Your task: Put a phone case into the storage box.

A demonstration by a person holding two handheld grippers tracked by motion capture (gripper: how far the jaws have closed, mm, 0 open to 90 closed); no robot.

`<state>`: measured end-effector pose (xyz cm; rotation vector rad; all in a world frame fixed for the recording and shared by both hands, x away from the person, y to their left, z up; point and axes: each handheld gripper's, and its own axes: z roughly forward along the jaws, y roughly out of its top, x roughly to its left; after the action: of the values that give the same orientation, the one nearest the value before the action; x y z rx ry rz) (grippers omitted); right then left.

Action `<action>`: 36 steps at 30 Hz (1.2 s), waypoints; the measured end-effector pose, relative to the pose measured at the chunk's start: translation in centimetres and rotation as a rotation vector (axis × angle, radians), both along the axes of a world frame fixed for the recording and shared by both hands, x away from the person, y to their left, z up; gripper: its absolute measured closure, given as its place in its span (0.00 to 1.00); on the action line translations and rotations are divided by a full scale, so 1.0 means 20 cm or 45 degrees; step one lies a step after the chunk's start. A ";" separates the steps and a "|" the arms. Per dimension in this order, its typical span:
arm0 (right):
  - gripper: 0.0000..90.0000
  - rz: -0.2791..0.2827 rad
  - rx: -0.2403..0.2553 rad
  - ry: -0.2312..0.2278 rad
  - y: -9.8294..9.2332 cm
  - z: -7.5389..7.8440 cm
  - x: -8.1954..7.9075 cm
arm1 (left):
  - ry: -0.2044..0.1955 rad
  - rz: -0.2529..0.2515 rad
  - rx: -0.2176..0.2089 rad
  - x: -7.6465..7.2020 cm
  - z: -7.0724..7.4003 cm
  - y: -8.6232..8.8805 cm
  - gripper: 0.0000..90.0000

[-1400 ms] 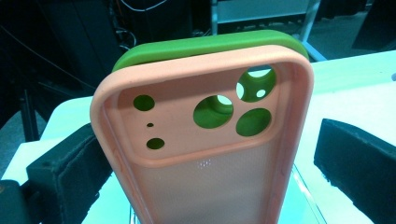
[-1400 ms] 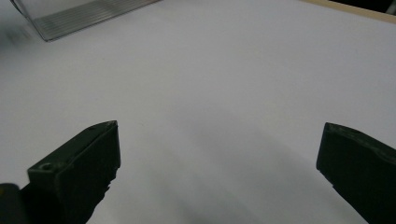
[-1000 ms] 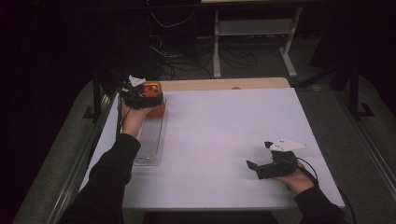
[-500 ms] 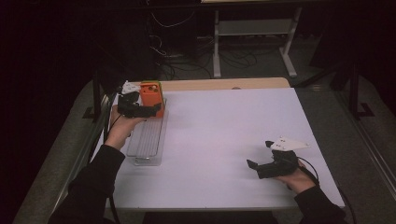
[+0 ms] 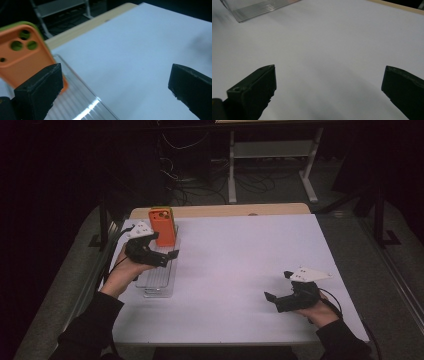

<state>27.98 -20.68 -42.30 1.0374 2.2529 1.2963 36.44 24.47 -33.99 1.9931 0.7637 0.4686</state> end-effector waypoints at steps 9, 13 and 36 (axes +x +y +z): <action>0.00 0.025 0.001 0.013 -0.02 0.01 -0.01 | 0.039 -0.116 0.002 -0.14 -0.09 0.00 0.00; 0.00 0.033 0.007 0.002 -0.03 0.02 -0.01 | 0.042 -0.127 -0.007 -0.19 -0.14 0.00 0.00; 0.00 0.057 0.026 -0.021 -0.03 0.07 -0.01 | 0.082 -0.175 0.016 -0.28 -0.27 0.03 0.00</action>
<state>27.71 -21.20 -40.92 0.9847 2.2674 1.3443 30.92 25.08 -39.43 2.0653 0.6591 0.3305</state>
